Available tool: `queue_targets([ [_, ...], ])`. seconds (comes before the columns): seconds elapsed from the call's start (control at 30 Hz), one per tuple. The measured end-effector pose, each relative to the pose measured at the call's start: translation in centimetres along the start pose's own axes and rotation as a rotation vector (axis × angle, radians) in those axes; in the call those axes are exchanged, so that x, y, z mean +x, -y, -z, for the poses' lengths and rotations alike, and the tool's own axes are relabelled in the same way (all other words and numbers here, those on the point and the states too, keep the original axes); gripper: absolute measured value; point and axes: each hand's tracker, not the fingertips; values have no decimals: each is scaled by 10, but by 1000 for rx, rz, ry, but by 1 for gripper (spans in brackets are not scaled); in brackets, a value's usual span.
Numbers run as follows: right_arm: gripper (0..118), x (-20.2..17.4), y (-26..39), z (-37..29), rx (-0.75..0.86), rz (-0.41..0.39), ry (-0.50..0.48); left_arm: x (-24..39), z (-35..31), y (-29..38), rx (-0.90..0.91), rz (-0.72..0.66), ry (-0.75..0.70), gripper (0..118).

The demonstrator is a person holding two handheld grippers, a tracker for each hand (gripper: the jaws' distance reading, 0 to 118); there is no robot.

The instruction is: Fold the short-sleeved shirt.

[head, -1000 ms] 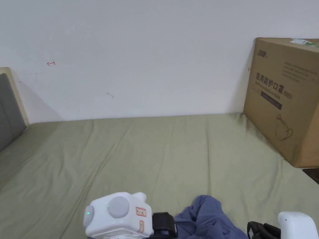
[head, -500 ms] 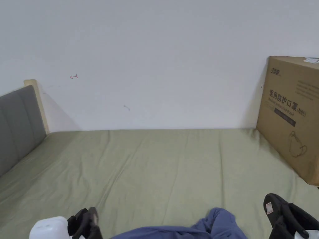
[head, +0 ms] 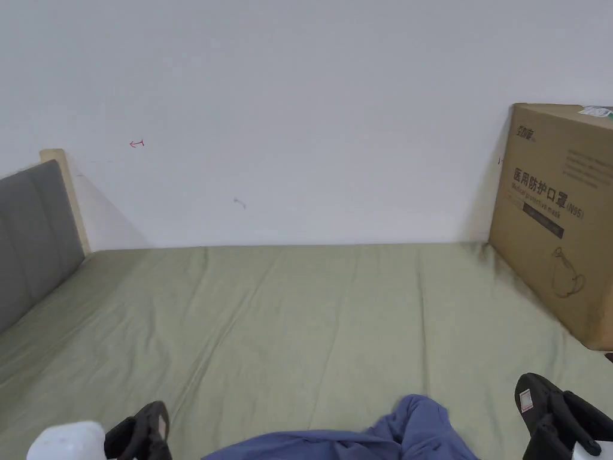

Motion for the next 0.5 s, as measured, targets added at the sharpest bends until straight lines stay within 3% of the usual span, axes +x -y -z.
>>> queue_targets([
  [0.1, 0, 1, -3, 6, -57, 13, -3, -28, 77, -19, -381, -166, 168, 0],
  [0.2, 0, 3, -3, 13, -101, 1, -41, -54, 164, -7, -757, -209, 54, 0],
  [0.3, 0, 3, 2, 21, -115, -49, -34, -80, 215, 19, -842, -232, -53, 0],
  [0.33, 0, 4, 5, 23, -121, -58, -32, -85, 230, 26, -858, -236, -44, 7],
  [0.4, 0, 7, 10, 31, -146, -68, -27, -89, 256, 41, -884, -213, -71, 71],
  [0.43, 0, 8, 14, 35, -166, -67, -21, -87, 264, 49, -892, -192, -75, 90],
  [0.47, 0, 10, 17, 39, -187, -65, -11, -87, 275, 58, -911, -173, -75, 99],
  [0.5, 0, 12, 21, 45, -213, -62, 6, -85, 284, 66, -917, -173, -76, 100],
])
